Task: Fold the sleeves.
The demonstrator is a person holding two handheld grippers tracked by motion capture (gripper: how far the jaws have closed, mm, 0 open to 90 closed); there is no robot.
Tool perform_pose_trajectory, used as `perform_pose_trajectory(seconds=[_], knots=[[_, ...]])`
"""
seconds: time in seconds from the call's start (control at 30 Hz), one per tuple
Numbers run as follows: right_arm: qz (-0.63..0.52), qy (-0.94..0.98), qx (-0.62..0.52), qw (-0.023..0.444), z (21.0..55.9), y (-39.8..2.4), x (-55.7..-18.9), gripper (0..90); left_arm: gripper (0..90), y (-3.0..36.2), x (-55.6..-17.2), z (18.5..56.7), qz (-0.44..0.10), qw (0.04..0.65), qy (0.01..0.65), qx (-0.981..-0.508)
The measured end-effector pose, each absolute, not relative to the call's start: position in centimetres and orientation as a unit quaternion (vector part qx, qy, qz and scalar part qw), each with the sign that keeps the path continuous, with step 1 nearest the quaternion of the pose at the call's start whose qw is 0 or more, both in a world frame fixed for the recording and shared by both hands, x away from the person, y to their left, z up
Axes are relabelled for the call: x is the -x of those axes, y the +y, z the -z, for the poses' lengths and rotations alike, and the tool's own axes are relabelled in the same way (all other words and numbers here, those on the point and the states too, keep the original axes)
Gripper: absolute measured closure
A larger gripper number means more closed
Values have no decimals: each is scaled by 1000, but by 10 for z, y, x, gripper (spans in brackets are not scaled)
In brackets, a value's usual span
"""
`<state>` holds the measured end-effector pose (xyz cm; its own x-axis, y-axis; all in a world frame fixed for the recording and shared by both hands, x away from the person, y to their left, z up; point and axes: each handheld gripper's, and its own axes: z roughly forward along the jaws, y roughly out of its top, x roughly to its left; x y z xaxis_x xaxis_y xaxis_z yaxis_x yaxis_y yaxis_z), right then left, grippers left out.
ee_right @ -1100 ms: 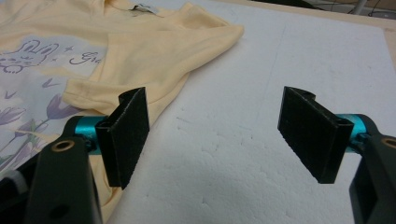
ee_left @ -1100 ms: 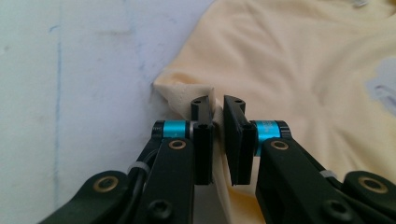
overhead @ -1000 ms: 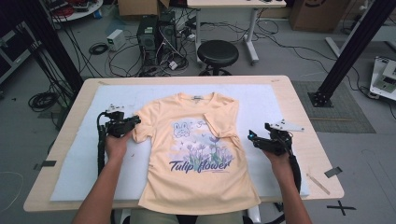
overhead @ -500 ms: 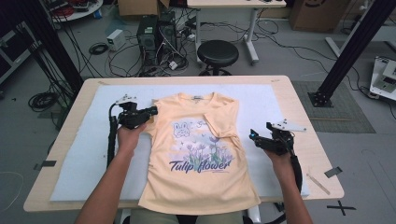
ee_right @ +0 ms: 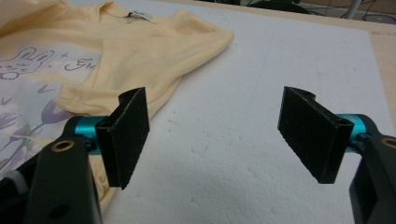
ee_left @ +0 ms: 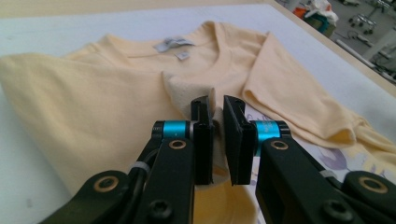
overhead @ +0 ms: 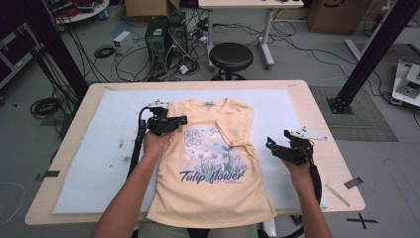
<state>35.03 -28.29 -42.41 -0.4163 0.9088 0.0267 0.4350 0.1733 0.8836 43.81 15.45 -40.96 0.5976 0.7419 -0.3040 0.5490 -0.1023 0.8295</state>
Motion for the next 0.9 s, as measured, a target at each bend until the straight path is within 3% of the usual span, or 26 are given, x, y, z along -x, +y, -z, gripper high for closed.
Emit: perform_pose_trajectory(seconds=[0.03,0.07,0.1,0.17,0.23,0.57,0.73,0.9], knots=[[-440,716,-473,266,424,-283,-350,254,814,151,-437,410,-86,510,430,-740],[-438,716,-473,266,424,-283,-350,254,705,149,-437,411,-80,514,425,-741],[-439,716,-473,266,424,-283,-350,254,705,146,-437,410,-84,514,429,-738],[-439,716,-473,266,424,-284,-350,254,453,146,-435,406,-114,514,434,-731],[-439,715,-474,267,424,-284,-349,254,357,155,-433,398,-132,534,435,-713],[-438,717,-472,266,424,-282,-349,254,348,188,-425,397,-186,536,452,-688],[-438,719,-470,264,424,-280,-349,213,215,204,-419,402,-203,544,448,-680],[-432,725,-463,271,422,-278,-352,212,214,221,-413,406,-208,552,456,-667]])
